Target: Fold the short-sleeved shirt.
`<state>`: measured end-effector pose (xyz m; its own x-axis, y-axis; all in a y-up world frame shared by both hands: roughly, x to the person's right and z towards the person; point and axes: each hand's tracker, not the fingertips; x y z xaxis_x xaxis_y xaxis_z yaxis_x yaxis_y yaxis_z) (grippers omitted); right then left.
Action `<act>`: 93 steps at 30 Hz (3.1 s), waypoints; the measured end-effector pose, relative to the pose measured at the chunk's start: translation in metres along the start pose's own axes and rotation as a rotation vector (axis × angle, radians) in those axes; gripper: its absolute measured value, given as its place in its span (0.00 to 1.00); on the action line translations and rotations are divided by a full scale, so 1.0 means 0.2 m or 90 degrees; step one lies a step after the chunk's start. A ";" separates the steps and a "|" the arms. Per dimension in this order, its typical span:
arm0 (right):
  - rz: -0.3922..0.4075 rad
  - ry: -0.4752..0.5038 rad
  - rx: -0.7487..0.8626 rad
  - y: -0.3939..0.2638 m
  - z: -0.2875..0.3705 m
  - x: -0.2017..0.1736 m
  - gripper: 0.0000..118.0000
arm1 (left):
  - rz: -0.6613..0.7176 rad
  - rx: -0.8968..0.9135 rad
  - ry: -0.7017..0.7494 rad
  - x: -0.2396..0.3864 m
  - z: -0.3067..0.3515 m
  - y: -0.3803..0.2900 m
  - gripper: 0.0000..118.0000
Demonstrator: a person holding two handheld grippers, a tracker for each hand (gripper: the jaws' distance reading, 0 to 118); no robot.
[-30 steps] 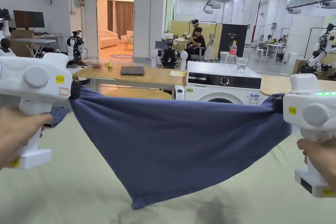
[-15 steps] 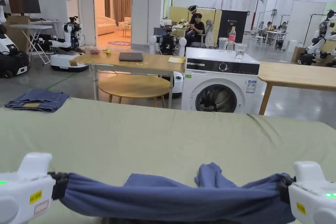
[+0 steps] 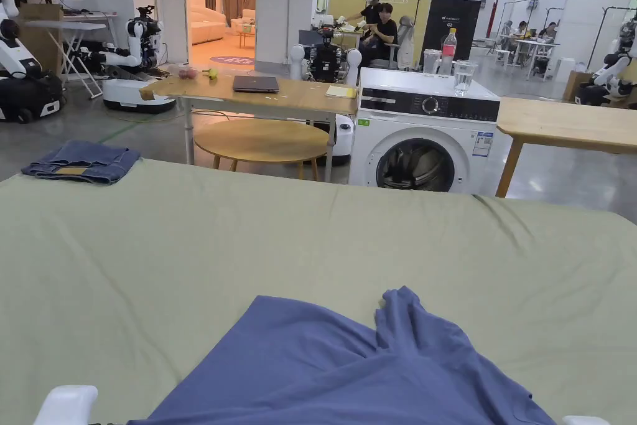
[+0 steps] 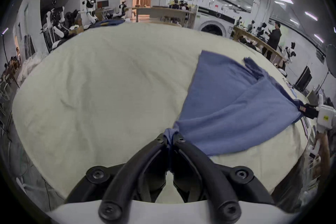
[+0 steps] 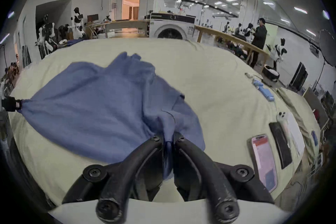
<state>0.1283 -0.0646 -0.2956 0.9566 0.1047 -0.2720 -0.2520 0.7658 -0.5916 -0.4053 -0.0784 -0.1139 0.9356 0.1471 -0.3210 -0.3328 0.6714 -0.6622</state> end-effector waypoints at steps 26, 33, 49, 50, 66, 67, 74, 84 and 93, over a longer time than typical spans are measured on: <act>-0.029 0.052 0.306 0.42 0.33 -0.57 0.00 | -0.053 0.262 0.018 0.51 0.29 0.33 0.00; -0.013 0.069 0.285 0.41 0.29 -0.60 0.00 | 0.018 0.110 -0.001 0.32 0.25 0.31 0.00; 0.021 0.075 0.162 0.31 0.08 -0.59 0.00 | 0.090 -0.111 0.086 -0.05 -0.04 0.15 0.56; 0.021 0.076 0.159 0.31 0.08 -0.59 0.00 | 0.094 -0.120 0.092 -0.06 -0.08 0.14 0.56; 0.014 0.056 0.099 0.53 -0.12 -0.42 0.18 | 0.041 -0.100 0.066 0.04 -0.09 0.10 0.00; 0.028 0.048 0.082 0.59 -0.17 -0.39 0.33 | 0.044 -0.105 0.062 0.03 -0.09 0.10 0.00; 0.067 0.048 -0.061 0.95 -0.70 -0.25 0.55 | 0.060 -0.100 0.055 0.03 -0.10 0.10 0.00; 0.045 0.109 -0.229 0.95 -1.15 -0.19 0.12 | 0.054 -0.105 0.063 0.04 -0.10 0.13 0.00; 0.035 0.116 -0.145 0.98 -0.98 -0.16 0.01 | 0.058 -0.074 0.057 0.04 -0.03 0.18 0.00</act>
<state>0.0204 -0.0416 -0.5525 0.9041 0.0106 -0.4272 -0.3480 0.5983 -0.7217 -0.4094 -0.0579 -0.1440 0.8886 0.1349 -0.4384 -0.4316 0.5696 -0.6995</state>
